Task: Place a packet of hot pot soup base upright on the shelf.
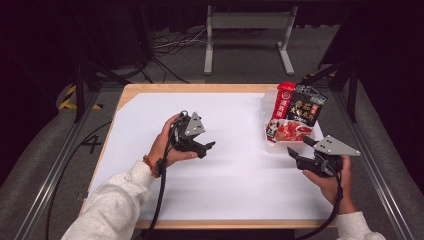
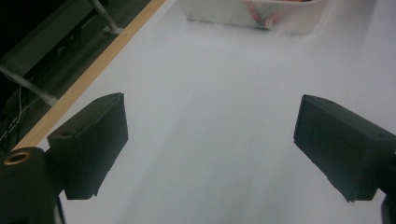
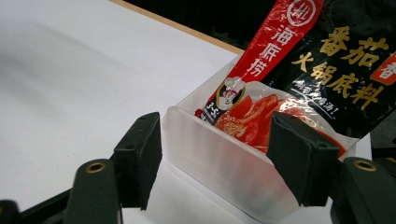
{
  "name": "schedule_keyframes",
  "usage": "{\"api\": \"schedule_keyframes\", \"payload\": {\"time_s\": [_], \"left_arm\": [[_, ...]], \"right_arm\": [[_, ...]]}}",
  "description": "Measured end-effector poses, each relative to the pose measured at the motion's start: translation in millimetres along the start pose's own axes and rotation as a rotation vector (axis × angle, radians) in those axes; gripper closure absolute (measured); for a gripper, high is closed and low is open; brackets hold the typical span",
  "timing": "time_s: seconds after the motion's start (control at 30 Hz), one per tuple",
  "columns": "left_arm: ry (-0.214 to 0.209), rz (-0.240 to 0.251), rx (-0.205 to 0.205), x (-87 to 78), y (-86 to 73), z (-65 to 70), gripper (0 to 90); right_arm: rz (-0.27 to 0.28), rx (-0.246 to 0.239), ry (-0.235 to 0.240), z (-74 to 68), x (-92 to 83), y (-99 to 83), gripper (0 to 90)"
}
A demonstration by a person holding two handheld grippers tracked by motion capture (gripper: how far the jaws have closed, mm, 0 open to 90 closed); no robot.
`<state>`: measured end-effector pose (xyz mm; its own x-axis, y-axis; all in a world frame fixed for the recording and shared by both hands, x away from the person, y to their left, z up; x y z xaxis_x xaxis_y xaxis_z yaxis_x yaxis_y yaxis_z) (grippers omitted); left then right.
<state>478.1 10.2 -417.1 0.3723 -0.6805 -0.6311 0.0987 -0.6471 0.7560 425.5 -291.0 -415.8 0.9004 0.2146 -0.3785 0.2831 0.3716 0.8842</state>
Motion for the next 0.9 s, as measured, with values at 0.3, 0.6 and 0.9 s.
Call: {"api": "schedule_keyframes", "payload": {"time_s": [0.3,0.6,0.9], "left_arm": [[0.005,0.001,-0.020,-17.0,-23.5,5.0,10.4],[0.022,-0.026,-0.014,-27.4,-43.4,9.1,10.0],[0.037,-0.067,0.002,-38.7,-66.2,15.5,9.6]], "right_arm": [[-0.021,-0.044,0.014,-6.3,-0.9,-7.4,31.5],[-0.040,-0.090,0.020,-12.9,-0.4,-15.1,28.8],[-0.054,-0.099,0.013,-12.6,-1.7,-24.6,25.5]]}}
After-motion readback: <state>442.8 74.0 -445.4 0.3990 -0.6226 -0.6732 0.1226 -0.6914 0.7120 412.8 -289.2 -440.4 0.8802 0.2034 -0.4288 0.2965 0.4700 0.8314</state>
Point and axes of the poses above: each handheld gripper's, and its own axes: x roughly forward along the jaws, y roughly out of its top, z roughly to its right, the point moved 10 cm from there along x, roughly forward along the jaws, and after that the axes turned 11 degrees about -y, right-handed, at the moved point
